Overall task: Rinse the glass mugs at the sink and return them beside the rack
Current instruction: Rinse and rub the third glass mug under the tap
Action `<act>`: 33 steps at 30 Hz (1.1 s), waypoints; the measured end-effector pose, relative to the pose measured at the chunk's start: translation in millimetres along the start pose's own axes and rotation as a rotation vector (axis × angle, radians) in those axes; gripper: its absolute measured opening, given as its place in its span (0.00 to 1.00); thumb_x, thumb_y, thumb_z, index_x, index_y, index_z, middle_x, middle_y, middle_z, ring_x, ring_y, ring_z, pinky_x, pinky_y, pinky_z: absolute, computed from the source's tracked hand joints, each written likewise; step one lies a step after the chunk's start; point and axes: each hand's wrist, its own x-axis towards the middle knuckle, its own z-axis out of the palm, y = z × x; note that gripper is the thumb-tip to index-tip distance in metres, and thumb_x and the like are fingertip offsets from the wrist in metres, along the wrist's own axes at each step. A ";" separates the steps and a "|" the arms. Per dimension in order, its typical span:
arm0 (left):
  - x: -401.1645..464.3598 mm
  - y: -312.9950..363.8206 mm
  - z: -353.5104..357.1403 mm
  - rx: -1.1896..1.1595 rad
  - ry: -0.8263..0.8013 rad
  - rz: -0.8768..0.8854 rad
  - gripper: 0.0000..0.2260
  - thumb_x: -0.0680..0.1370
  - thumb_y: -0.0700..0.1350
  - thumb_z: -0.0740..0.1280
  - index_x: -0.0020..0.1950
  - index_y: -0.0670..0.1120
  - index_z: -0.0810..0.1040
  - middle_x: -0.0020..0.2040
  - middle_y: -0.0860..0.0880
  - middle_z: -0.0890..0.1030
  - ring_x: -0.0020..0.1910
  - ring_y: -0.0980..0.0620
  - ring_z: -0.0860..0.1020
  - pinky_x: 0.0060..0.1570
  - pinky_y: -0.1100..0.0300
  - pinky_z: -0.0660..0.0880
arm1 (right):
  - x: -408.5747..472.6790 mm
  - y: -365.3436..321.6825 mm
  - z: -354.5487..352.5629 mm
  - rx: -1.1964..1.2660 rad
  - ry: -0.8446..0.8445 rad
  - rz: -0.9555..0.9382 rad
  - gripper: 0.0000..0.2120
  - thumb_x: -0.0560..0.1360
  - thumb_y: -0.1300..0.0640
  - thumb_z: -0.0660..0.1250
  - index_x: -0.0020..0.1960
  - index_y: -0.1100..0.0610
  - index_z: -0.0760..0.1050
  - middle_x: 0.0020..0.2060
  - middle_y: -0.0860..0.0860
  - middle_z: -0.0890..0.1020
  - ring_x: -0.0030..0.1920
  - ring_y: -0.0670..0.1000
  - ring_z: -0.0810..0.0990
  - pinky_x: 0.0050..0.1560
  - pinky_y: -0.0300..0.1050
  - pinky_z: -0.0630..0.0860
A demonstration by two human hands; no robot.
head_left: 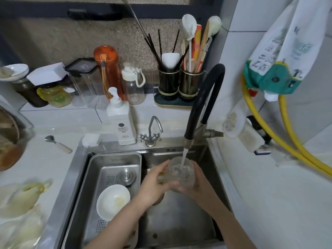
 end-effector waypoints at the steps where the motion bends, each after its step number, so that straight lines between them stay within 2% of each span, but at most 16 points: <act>1: 2.9 -1.8 -3.9 -0.016 0.023 0.002 0.36 0.58 0.61 0.74 0.65 0.58 0.70 0.58 0.49 0.76 0.59 0.57 0.76 0.60 0.66 0.72 | 5.4 -4.8 0.7 -0.030 -0.028 -0.001 0.31 0.66 0.67 0.76 0.62 0.49 0.69 0.55 0.41 0.80 0.56 0.43 0.80 0.50 0.36 0.78; 5: 13.5 2.1 1.7 -0.057 0.013 0.032 0.37 0.61 0.58 0.76 0.68 0.53 0.72 0.61 0.47 0.76 0.60 0.55 0.76 0.61 0.56 0.75 | 11.3 -14.6 -11.4 -0.013 -0.022 0.007 0.29 0.67 0.62 0.77 0.62 0.48 0.69 0.54 0.41 0.80 0.56 0.41 0.80 0.50 0.34 0.77; 7: 8.8 5.3 9.2 -0.040 -0.007 0.039 0.35 0.60 0.57 0.76 0.66 0.57 0.72 0.58 0.49 0.77 0.57 0.57 0.77 0.60 0.61 0.75 | 2.2 -8.6 -13.1 0.009 0.039 -0.013 0.28 0.66 0.61 0.78 0.61 0.49 0.70 0.54 0.46 0.80 0.54 0.41 0.80 0.50 0.34 0.77; 10: 0.3 -1.9 0.9 -0.025 0.001 0.035 0.31 0.59 0.59 0.75 0.60 0.64 0.70 0.55 0.54 0.77 0.57 0.57 0.77 0.59 0.63 0.74 | -5.1 -0.5 -2.1 0.019 0.032 0.000 0.30 0.65 0.57 0.79 0.62 0.49 0.71 0.56 0.49 0.80 0.58 0.49 0.80 0.54 0.43 0.79; 12: 4.1 -11.7 -6.8 -0.029 0.031 0.001 0.32 0.59 0.62 0.74 0.62 0.62 0.71 0.58 0.52 0.78 0.59 0.55 0.77 0.61 0.59 0.73 | -0.4 1.0 2.7 0.011 -0.023 0.032 0.29 0.67 0.60 0.77 0.64 0.50 0.70 0.57 0.45 0.80 0.59 0.48 0.79 0.55 0.41 0.78; 13: 7.3 -14.3 -6.4 -0.037 0.042 -0.012 0.34 0.59 0.62 0.74 0.64 0.59 0.72 0.59 0.50 0.78 0.59 0.55 0.77 0.62 0.59 0.73 | 2.5 1.2 1.6 0.010 -0.034 0.046 0.30 0.67 0.57 0.77 0.65 0.51 0.70 0.58 0.45 0.79 0.59 0.48 0.79 0.55 0.42 0.78; 16: 9.2 -7.9 11.1 -0.054 0.012 -0.006 0.32 0.64 0.52 0.78 0.66 0.51 0.74 0.59 0.46 0.79 0.55 0.59 0.78 0.56 0.69 0.73 | 1.9 1.8 -9.0 0.003 0.023 0.036 0.32 0.64 0.49 0.77 0.65 0.53 0.69 0.56 0.49 0.80 0.58 0.47 0.80 0.57 0.45 0.79; 19: 5.3 -7.4 14.6 -0.010 0.010 0.028 0.28 0.66 0.42 0.78 0.62 0.57 0.72 0.55 0.52 0.79 0.51 0.69 0.76 0.51 0.78 0.68 | -4.0 10.5 -8.4 0.047 0.050 0.038 0.30 0.63 0.51 0.79 0.61 0.51 0.71 0.53 0.48 0.81 0.54 0.46 0.81 0.49 0.42 0.81; 21: 7.1 -11.8 4.2 -0.011 0.029 0.020 0.27 0.67 0.41 0.77 0.58 0.61 0.70 0.54 0.57 0.76 0.52 0.68 0.76 0.51 0.79 0.67 | 2.1 12.6 0.9 0.009 0.014 0.055 0.28 0.65 0.56 0.79 0.61 0.47 0.72 0.53 0.44 0.81 0.55 0.48 0.81 0.48 0.41 0.81; 23: 11.0 -12.4 -4.2 -0.055 0.047 0.006 0.27 0.68 0.41 0.76 0.59 0.61 0.69 0.54 0.56 0.75 0.52 0.65 0.76 0.50 0.80 0.67 | 9.9 13.8 4.2 -0.021 -0.013 0.060 0.30 0.65 0.56 0.79 0.63 0.45 0.70 0.56 0.41 0.79 0.57 0.47 0.80 0.52 0.41 0.80; 26: 15.2 -6.9 1.3 -0.074 0.038 0.028 0.27 0.70 0.41 0.75 0.65 0.54 0.70 0.56 0.50 0.75 0.52 0.71 0.75 0.52 0.79 0.69 | 13.0 11.7 -4.7 -0.006 0.011 0.046 0.30 0.64 0.51 0.76 0.63 0.49 0.70 0.56 0.45 0.80 0.57 0.46 0.80 0.54 0.44 0.80; 27: 14.8 -7.0 6.4 -0.054 0.020 0.039 0.27 0.70 0.42 0.75 0.66 0.53 0.70 0.57 0.49 0.76 0.54 0.70 0.74 0.55 0.77 0.69 | 10.0 10.0 -7.5 -0.004 0.034 0.040 0.31 0.64 0.49 0.77 0.63 0.50 0.70 0.55 0.46 0.80 0.56 0.47 0.80 0.54 0.44 0.80; 30: 8.5 -14.9 14.2 -0.008 -0.015 0.046 0.27 0.70 0.47 0.75 0.65 0.59 0.69 0.59 0.51 0.75 0.57 0.65 0.73 0.56 0.78 0.66 | 0.7 10.4 -8.0 -0.002 0.056 0.043 0.31 0.61 0.39 0.76 0.60 0.45 0.71 0.53 0.46 0.80 0.55 0.46 0.80 0.52 0.43 0.79; 33: 9.2 -20.4 4.1 -0.041 0.031 0.022 0.27 0.70 0.47 0.75 0.62 0.64 0.68 0.58 0.53 0.75 0.60 0.61 0.73 0.58 0.76 0.66 | 7.1 7.8 -0.8 0.013 -0.013 0.086 0.31 0.62 0.41 0.76 0.63 0.44 0.71 0.56 0.44 0.79 0.58 0.47 0.79 0.55 0.46 0.79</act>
